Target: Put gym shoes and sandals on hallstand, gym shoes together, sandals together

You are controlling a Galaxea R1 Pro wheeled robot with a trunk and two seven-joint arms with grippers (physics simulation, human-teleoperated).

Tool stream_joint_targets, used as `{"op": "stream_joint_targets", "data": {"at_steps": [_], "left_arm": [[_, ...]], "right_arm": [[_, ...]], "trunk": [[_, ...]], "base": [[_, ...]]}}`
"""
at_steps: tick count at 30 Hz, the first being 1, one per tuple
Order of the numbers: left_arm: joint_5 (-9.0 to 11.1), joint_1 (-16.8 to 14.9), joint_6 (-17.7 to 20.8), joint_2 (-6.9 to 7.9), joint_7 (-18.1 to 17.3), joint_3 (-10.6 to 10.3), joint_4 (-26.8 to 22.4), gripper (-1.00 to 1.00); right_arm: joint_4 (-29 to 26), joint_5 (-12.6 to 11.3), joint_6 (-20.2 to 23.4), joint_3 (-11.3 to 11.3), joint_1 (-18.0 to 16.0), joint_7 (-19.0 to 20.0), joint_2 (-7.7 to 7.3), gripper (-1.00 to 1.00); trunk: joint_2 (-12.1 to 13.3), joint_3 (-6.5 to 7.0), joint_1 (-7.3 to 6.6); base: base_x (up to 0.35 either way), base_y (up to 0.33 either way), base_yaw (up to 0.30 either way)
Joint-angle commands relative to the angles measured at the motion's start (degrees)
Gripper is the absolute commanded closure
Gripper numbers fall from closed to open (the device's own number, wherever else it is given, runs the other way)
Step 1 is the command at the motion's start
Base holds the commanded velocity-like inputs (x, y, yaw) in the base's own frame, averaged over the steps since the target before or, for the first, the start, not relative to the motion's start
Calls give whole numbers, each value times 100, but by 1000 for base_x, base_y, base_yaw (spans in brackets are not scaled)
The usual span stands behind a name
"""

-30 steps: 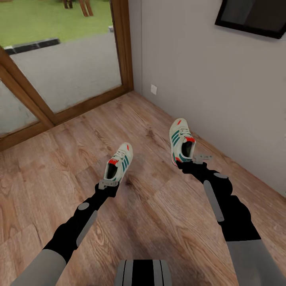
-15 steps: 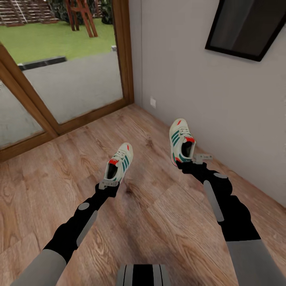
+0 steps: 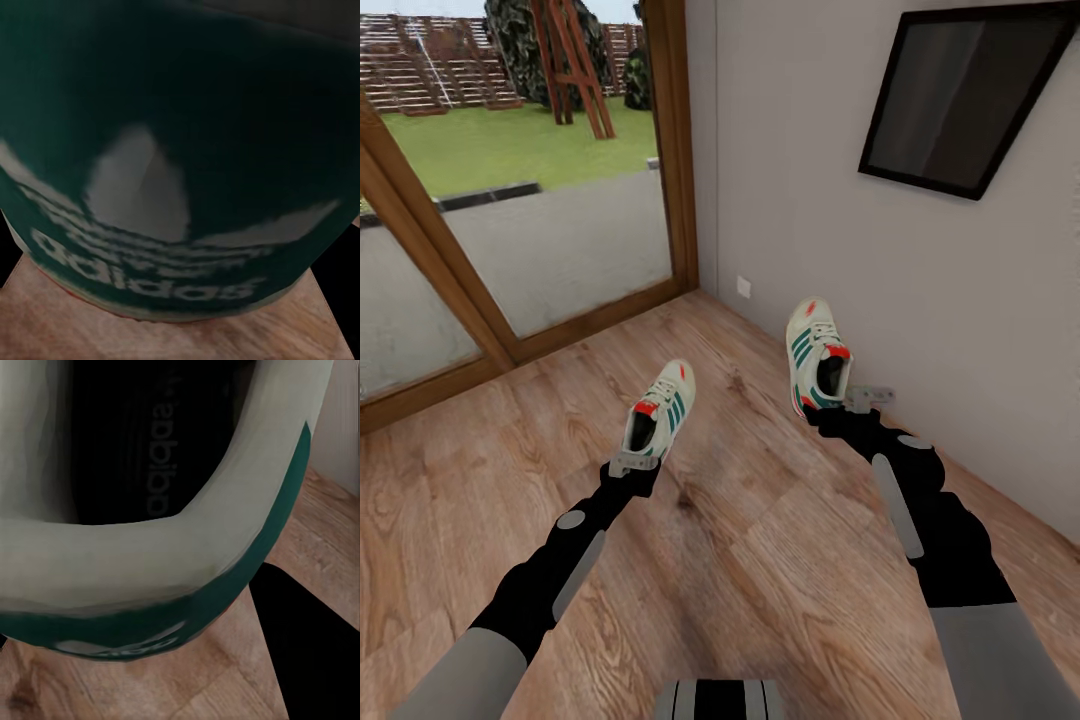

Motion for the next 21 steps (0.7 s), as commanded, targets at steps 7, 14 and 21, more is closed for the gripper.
{"op": "stream_joint_targets", "data": {"at_steps": [7, 14, 21], "left_arm": [[59, -1, 30, 2, -8, -10, -7, 100], [60, -1, 32, -1, -6, -10, -7, 100], [58, -1, 31, -3, -5, -10, -7, 100]], "right_arm": [[-5, -17, 26, 5, -3, -8, -3, 100], [-5, -17, 26, 5, -3, -8, -3, 100], [-5, -17, 26, 5, -4, -8, -5, 100]], "trunk": [[8, 218, -19], [12, 350, -26], [20, 549, -42]], "base": [[0, 0, 0], [0, 0, 0], [0, 0, 0]]}}
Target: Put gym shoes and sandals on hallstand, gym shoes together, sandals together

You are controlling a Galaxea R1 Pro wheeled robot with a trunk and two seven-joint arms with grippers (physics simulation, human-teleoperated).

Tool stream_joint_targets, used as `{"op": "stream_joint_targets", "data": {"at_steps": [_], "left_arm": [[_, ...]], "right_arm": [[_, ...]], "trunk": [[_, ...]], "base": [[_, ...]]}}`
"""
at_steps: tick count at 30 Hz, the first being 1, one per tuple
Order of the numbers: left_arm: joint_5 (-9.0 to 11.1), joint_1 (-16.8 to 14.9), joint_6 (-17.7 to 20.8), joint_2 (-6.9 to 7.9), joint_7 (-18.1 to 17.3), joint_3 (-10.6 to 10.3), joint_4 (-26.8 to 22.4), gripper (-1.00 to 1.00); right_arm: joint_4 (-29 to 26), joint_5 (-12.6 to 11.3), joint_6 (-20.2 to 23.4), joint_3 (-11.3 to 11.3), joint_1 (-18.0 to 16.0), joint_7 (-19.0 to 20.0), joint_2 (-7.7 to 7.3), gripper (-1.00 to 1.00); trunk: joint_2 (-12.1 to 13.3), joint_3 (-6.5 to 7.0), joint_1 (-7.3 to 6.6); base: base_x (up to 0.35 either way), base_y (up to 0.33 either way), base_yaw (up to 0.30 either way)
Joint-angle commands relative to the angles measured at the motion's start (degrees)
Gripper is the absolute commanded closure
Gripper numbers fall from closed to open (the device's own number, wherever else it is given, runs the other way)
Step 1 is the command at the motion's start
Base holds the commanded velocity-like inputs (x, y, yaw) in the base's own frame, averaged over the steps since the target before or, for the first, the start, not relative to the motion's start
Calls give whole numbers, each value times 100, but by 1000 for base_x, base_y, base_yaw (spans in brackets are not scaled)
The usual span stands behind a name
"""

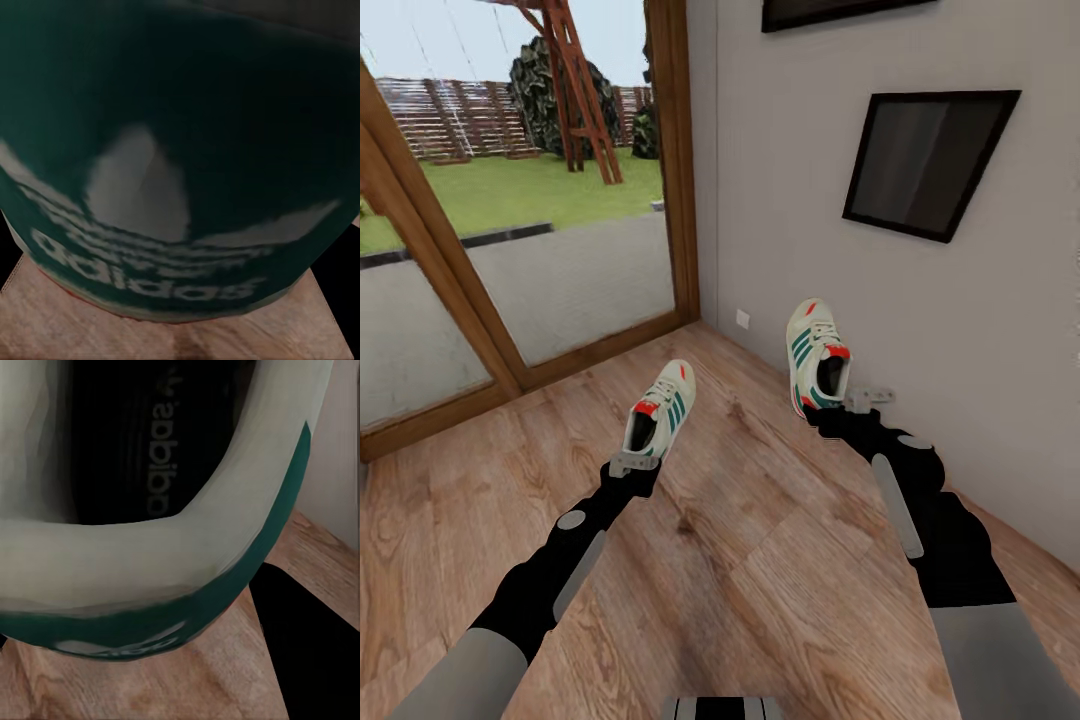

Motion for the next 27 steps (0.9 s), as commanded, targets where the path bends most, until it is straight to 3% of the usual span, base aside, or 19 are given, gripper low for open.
{"op": "stream_joint_targets", "data": {"at_steps": [1, 23, 27], "left_arm": [[59, -2, 34, 5, -5, -11, -7, 100], [59, -2, 31, 5, -5, -10, -7, 100], [59, -2, 32, 5, -5, -10, -7, 100]], "right_arm": [[-5, -17, 26, 5, -4, -8, -4, 100], [-5, -17, 26, 5, -3, -8, -3, 100], [-5, -17, 26, 5, -2, -8, -5, 100]], "trunk": [[0, 28, -3], [30, 723, -60], [30, 760, -60]], "base": [[0, 0, 0], [0, 0, 0], [0, 0, 0]]}}
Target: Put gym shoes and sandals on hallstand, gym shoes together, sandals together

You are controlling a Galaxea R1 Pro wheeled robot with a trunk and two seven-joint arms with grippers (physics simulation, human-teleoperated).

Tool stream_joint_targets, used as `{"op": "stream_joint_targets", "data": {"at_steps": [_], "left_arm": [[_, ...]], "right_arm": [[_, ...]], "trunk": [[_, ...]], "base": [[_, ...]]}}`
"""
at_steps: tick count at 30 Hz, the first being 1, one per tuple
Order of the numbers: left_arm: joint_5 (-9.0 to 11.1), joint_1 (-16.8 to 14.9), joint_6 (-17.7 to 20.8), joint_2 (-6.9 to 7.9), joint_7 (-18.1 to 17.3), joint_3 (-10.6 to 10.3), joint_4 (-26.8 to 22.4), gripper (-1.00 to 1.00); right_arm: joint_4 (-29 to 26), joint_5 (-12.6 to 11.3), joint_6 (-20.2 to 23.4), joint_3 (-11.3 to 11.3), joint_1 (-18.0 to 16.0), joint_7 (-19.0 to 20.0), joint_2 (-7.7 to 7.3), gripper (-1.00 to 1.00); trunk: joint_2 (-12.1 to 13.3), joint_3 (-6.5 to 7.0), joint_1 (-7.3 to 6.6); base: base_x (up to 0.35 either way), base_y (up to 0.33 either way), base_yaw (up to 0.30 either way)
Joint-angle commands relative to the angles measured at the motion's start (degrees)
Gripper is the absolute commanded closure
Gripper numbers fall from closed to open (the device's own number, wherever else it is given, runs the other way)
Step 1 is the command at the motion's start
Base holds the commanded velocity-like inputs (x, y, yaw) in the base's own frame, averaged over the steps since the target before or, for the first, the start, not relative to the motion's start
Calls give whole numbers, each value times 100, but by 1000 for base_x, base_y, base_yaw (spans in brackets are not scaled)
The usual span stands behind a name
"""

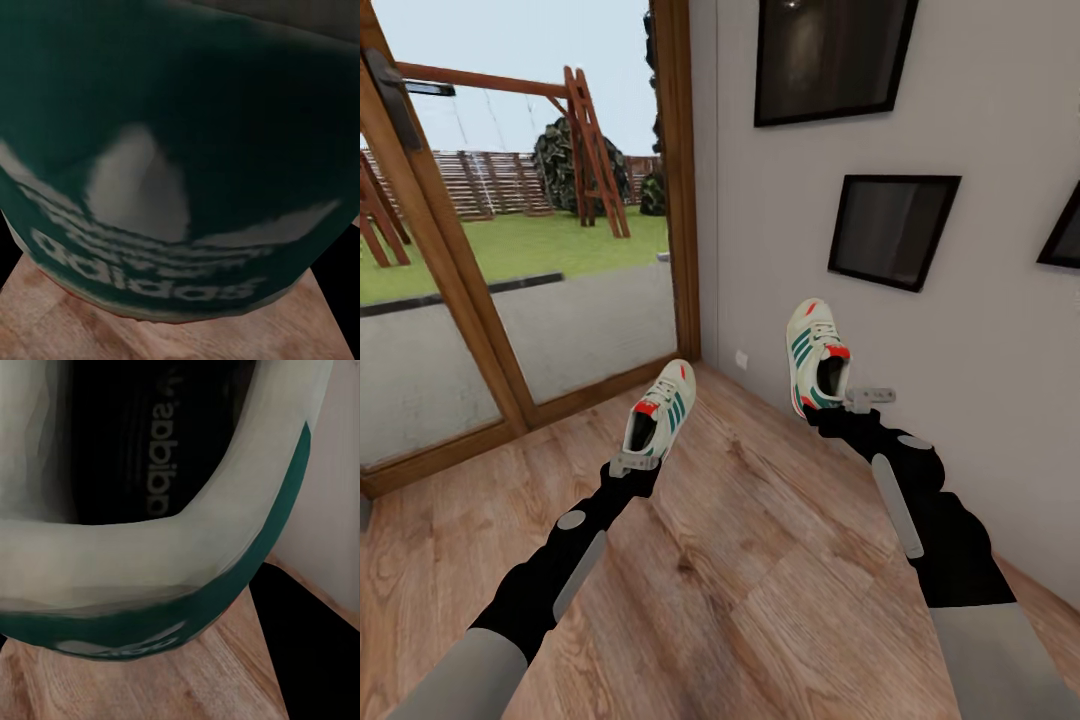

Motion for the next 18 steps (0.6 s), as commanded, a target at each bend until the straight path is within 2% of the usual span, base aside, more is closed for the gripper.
{"op": "stream_joint_targets", "data": {"at_steps": [1, 8, 18], "left_arm": [[60, -2, 32, 5, -5, -11, -8, 100], [60, -2, 35, 5, -5, -12, -8, 100], [60, -2, 34, 5, -5, -12, -8, 100]], "right_arm": [[-6, -18, 26, 5, -3, -8, -4, 100], [-6, -18, 26, 5, -3, -8, -3, 100], [-6, -18, 26, 5, -3, -8, 0, 100]], "trunk": [[-2, 4, -1], [-2, 70, -1], [11, 386, -27]], "base": [[0, 0, 0], [0, 0, 0], [0, 0, 0]]}}
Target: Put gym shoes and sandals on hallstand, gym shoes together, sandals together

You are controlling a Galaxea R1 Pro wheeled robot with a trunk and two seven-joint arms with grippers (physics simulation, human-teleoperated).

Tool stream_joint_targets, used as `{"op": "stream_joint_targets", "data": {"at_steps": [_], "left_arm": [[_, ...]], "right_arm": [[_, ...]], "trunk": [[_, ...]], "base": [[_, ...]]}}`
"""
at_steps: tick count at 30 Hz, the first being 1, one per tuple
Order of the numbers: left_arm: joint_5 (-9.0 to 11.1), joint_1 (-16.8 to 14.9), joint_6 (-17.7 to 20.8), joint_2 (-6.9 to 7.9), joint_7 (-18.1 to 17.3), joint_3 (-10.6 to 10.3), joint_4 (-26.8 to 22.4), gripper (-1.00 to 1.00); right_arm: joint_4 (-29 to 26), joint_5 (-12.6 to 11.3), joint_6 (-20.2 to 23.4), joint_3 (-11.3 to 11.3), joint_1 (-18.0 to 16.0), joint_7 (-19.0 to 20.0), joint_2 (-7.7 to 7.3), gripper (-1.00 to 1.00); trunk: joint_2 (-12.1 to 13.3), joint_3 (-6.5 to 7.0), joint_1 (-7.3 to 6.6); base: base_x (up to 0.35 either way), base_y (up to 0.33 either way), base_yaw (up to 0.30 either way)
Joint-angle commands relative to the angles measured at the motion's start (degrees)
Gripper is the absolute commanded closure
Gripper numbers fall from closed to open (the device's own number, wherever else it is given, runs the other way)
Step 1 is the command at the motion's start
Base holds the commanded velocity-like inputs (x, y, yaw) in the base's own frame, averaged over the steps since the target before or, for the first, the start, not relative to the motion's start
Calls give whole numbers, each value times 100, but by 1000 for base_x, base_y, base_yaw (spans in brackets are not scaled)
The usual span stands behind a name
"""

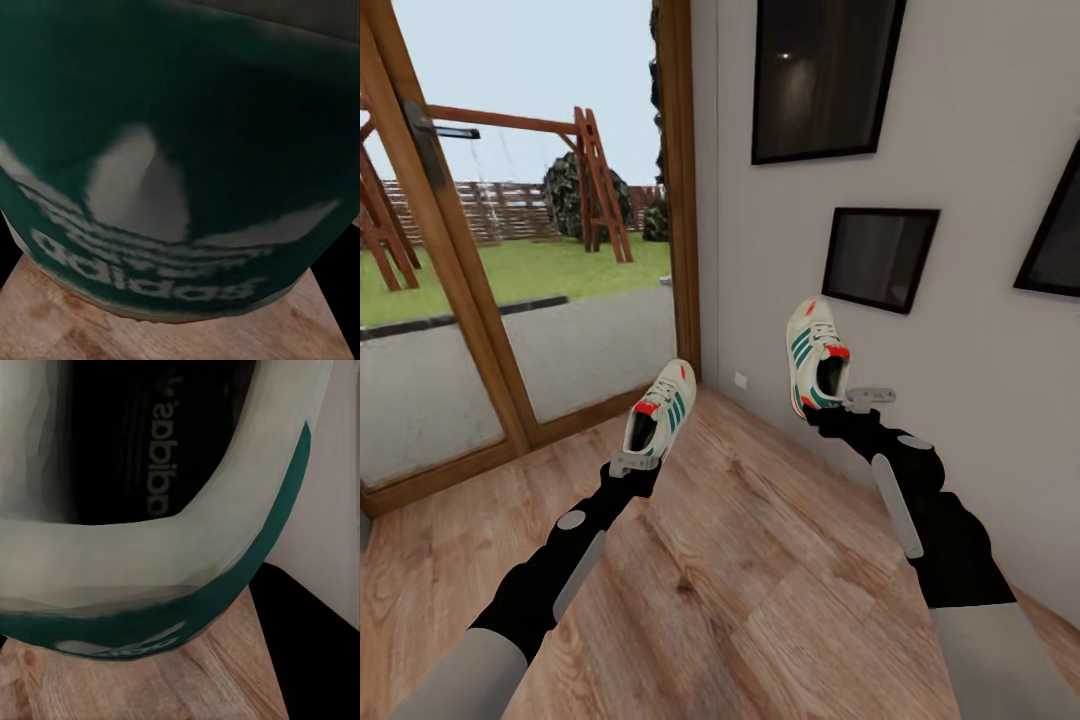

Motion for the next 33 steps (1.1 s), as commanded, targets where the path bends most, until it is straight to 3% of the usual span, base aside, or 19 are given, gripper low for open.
{"op": "stream_joint_targets", "data": {"at_steps": [1, 9, 18, 27, 33], "left_arm": [[59, -2, 31, 5, -5, -9, -7, 100], [59, -2, 32, 5, -5, -13, -7, 100], [59, -2, 32, 5, -5, -16, -7, 100], [59, -2, 30, 5, -5, -16, -7, 100], [59, -2, 34, 1, -5, -16, -7, 100]], "right_arm": [[-5, -19, 26, 5, -3, -8, -5, 100], [-5, -17, 26, 5, -3, -8, -5, 100], [-5, -17, 26, 5, -3, -8, -5, 100], [-5, -18, 26, 5, -5, -8, -6, 100], [-5, -19, 26, 5, -7, -8, -6, 100]], "trunk": [[0, 27, -3], [3, 146, -8], [15, 431, -32], [15, 516, -32], [20, 661, -42]], "base": [[0, 0, 0], [0, 0, 0], [0, 0, 0], [0, 0, 0], [0, 0, 0]]}}
